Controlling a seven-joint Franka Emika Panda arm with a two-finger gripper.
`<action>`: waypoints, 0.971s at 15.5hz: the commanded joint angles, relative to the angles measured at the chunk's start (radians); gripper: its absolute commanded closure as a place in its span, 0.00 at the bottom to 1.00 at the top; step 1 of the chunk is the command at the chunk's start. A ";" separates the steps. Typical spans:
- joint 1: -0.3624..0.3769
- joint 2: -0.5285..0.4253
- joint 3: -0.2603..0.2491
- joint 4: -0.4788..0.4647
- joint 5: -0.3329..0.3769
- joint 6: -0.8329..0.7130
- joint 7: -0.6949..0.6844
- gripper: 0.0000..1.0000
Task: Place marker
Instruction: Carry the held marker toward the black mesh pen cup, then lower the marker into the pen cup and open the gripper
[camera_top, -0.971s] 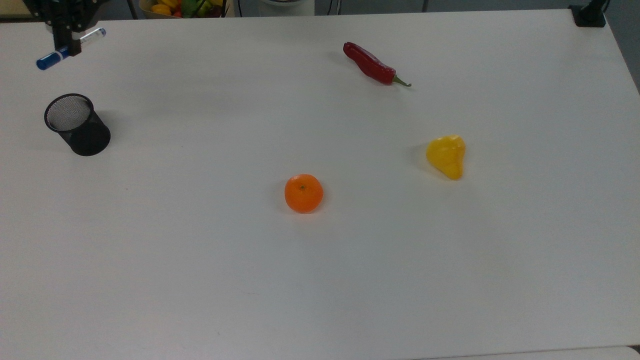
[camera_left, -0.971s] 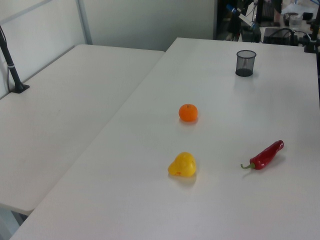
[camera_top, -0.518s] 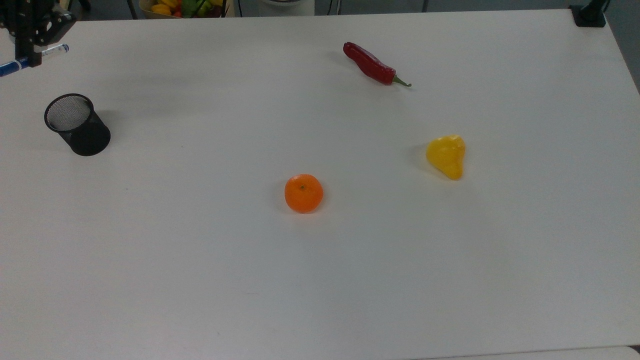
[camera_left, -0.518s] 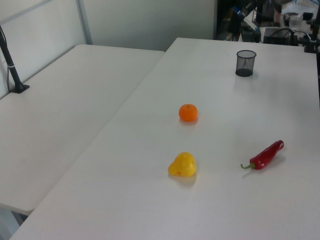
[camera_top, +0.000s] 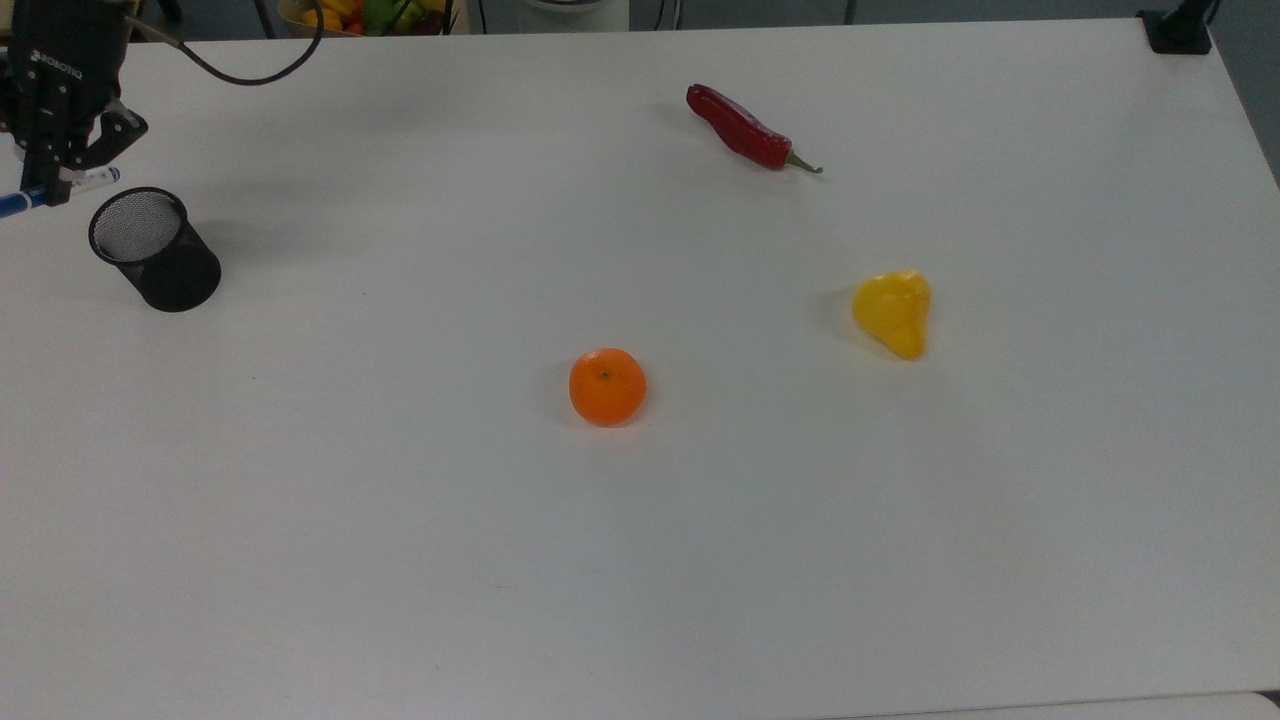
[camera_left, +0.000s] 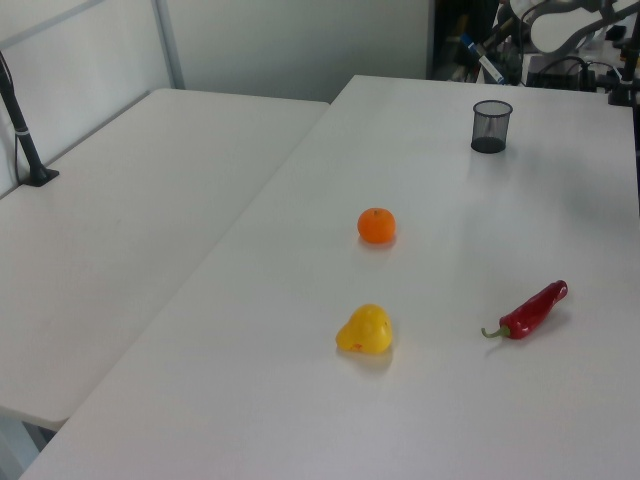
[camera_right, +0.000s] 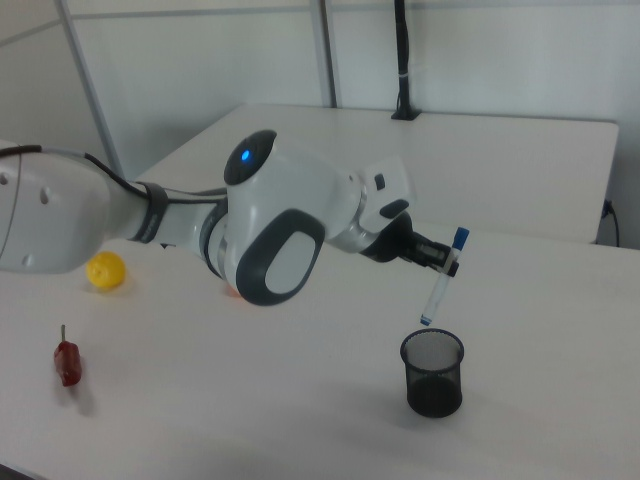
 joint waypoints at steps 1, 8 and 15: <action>-0.007 0.004 -0.004 -0.091 -0.016 0.148 0.002 1.00; -0.013 0.065 -0.004 -0.151 -0.015 0.300 0.002 1.00; -0.016 0.082 -0.003 -0.151 -0.015 0.300 0.002 0.68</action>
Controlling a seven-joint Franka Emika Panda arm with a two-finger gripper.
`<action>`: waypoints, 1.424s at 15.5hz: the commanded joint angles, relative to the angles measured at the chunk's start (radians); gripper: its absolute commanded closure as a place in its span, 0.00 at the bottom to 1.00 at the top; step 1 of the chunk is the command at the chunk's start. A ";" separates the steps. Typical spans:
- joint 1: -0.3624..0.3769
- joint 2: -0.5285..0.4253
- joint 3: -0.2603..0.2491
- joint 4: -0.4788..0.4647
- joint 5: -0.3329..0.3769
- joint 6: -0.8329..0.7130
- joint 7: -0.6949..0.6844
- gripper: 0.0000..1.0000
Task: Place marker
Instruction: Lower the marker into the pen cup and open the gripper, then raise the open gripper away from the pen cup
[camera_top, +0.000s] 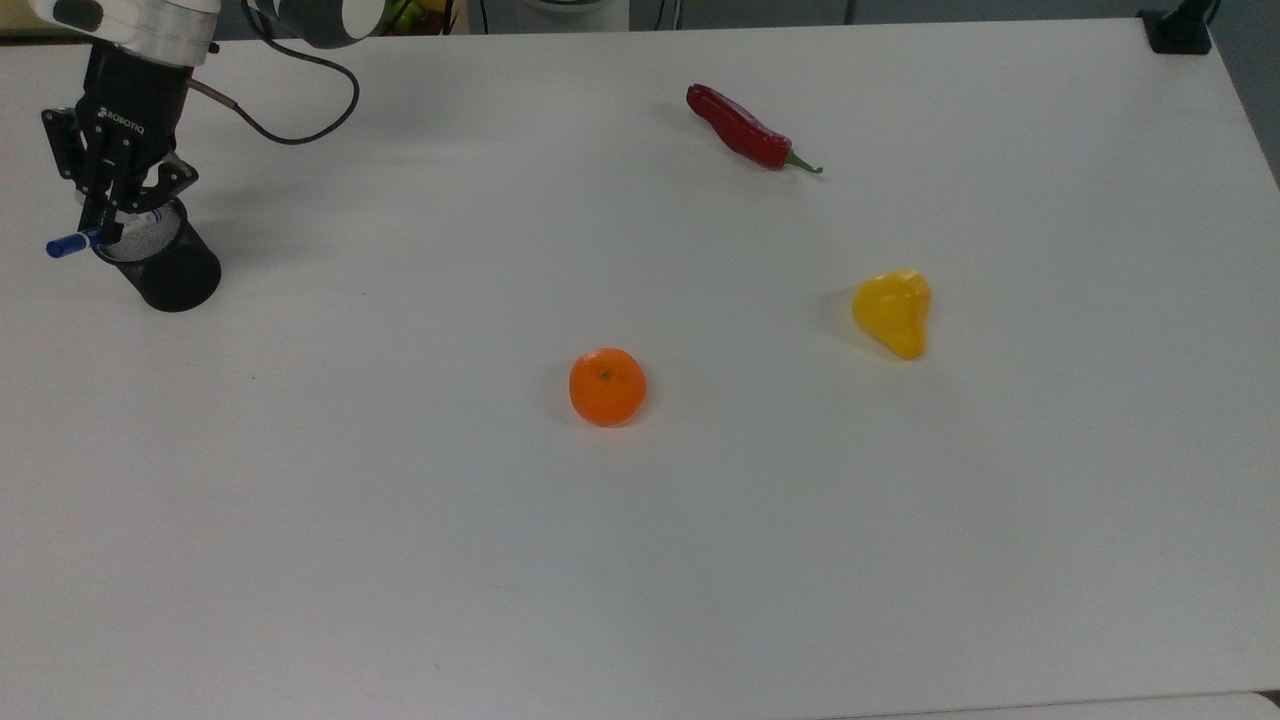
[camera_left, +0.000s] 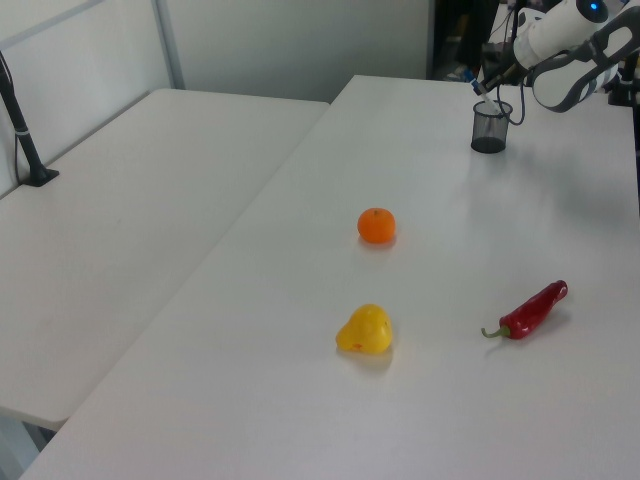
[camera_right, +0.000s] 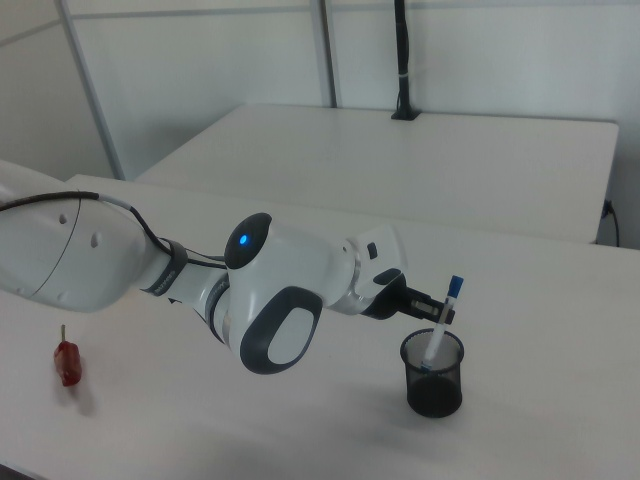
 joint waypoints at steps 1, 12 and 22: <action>-0.007 -0.007 -0.002 -0.015 -0.015 0.028 0.002 0.60; -0.018 -0.060 -0.003 0.095 -0.001 -0.241 0.037 0.00; -0.006 -0.183 0.048 0.380 0.064 -1.004 0.045 0.00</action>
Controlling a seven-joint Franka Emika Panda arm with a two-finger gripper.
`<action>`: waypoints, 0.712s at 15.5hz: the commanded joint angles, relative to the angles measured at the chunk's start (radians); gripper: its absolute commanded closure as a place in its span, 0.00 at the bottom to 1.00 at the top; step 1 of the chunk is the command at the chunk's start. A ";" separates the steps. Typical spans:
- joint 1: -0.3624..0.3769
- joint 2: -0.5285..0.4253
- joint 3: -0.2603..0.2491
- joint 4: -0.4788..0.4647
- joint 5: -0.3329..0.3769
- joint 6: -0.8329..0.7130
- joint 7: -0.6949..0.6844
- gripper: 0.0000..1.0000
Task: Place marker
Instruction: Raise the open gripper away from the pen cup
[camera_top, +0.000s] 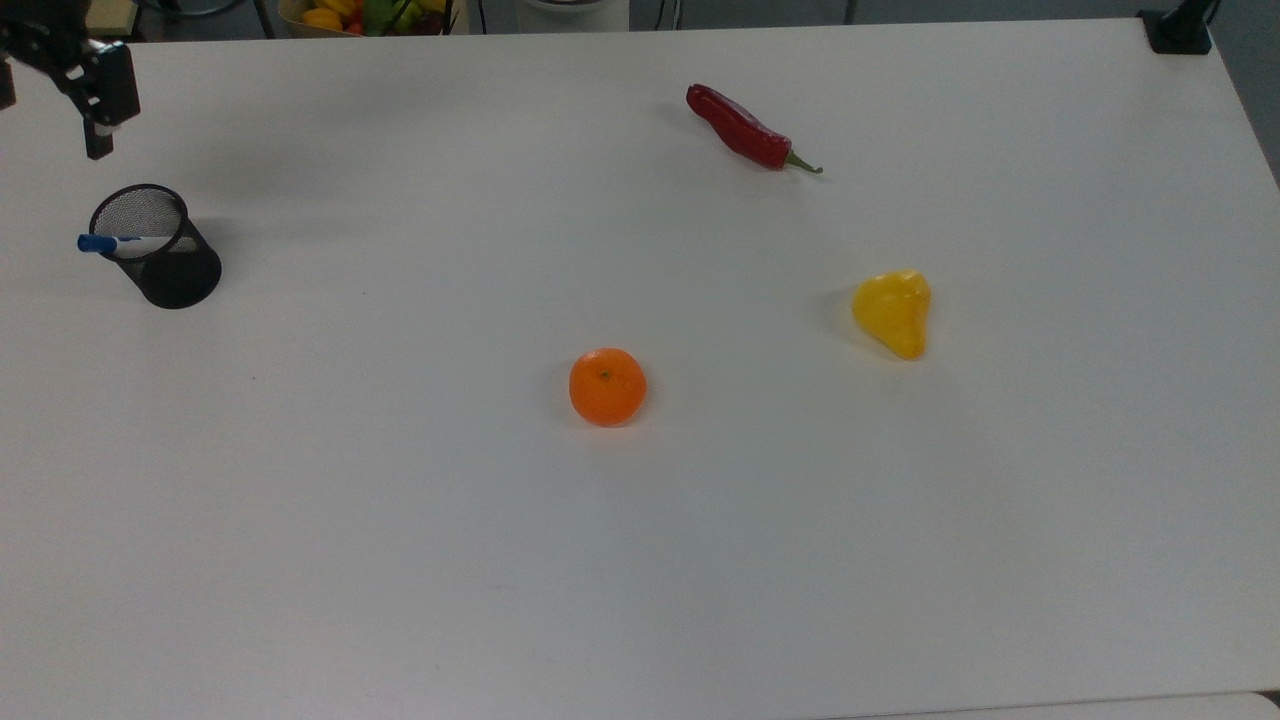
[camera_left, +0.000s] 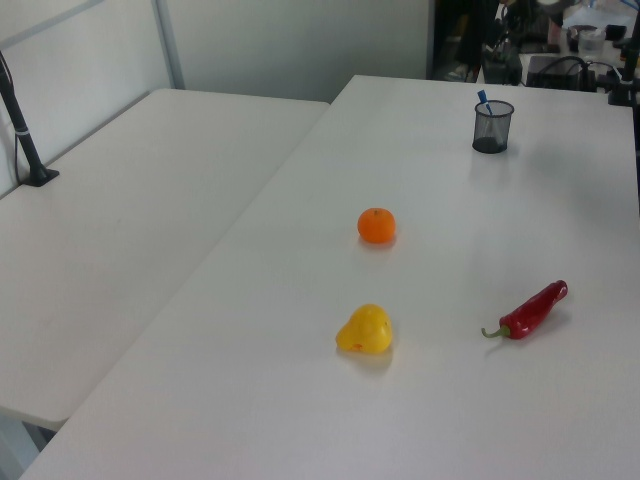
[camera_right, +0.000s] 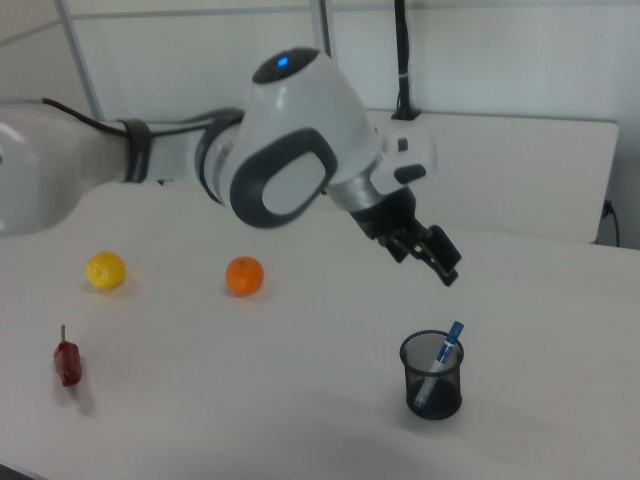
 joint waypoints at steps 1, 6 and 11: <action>0.007 -0.084 0.055 0.028 0.032 -0.176 0.017 0.00; 0.010 -0.141 0.126 0.150 0.089 -0.487 0.021 0.00; 0.020 -0.171 0.189 0.233 0.156 -0.739 0.024 0.00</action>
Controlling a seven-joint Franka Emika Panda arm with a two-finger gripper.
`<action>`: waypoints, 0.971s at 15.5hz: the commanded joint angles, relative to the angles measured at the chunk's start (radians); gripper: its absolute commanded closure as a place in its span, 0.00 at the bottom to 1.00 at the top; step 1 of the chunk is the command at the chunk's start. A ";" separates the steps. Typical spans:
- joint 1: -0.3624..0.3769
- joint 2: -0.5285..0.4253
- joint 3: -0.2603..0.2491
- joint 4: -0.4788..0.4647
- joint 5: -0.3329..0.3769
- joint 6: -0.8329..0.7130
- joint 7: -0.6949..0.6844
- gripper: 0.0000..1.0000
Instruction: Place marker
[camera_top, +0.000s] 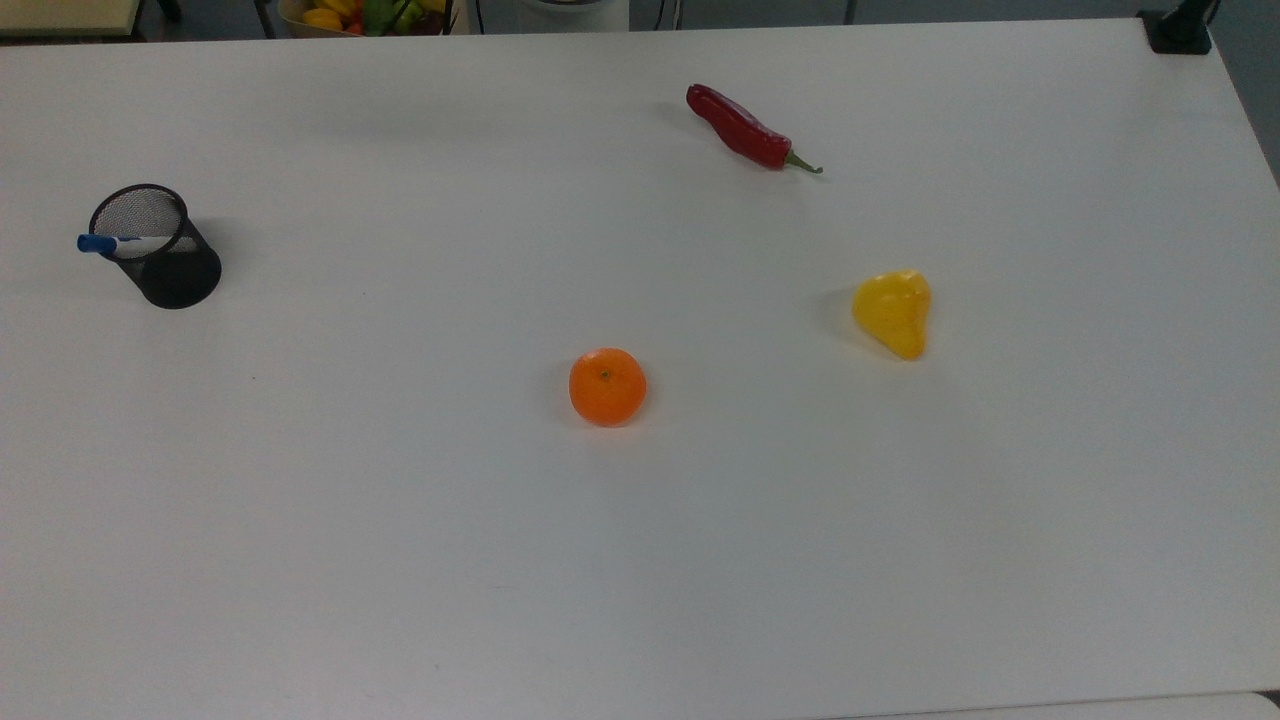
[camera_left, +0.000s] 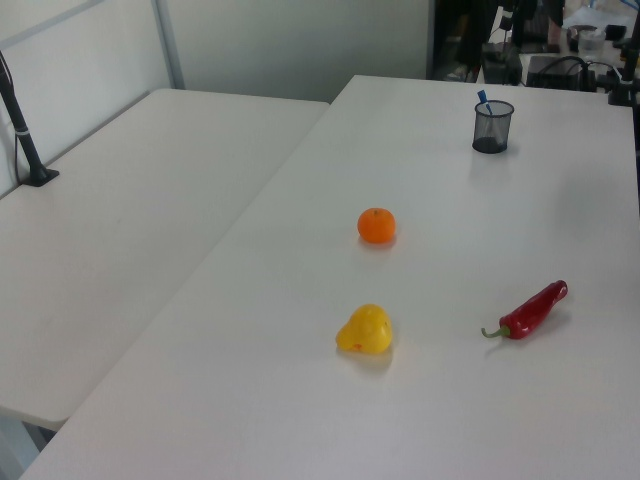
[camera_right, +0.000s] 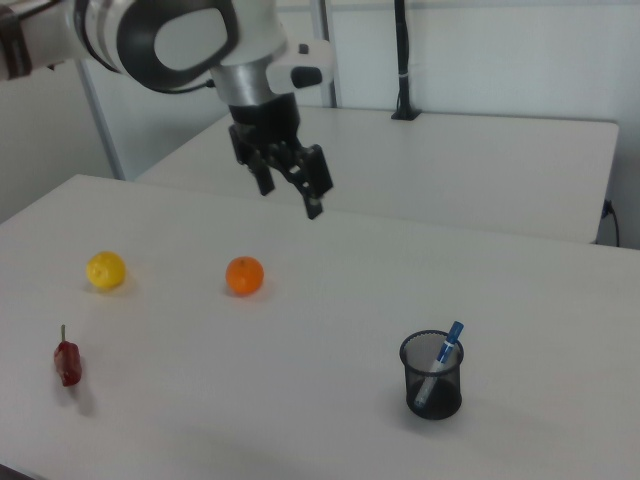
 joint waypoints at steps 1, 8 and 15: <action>0.012 -0.025 0.048 0.046 0.080 -0.126 0.017 0.00; 0.076 -0.062 0.157 0.033 0.074 -0.205 0.009 0.00; 0.186 -0.065 0.137 -0.030 0.030 -0.162 0.009 0.00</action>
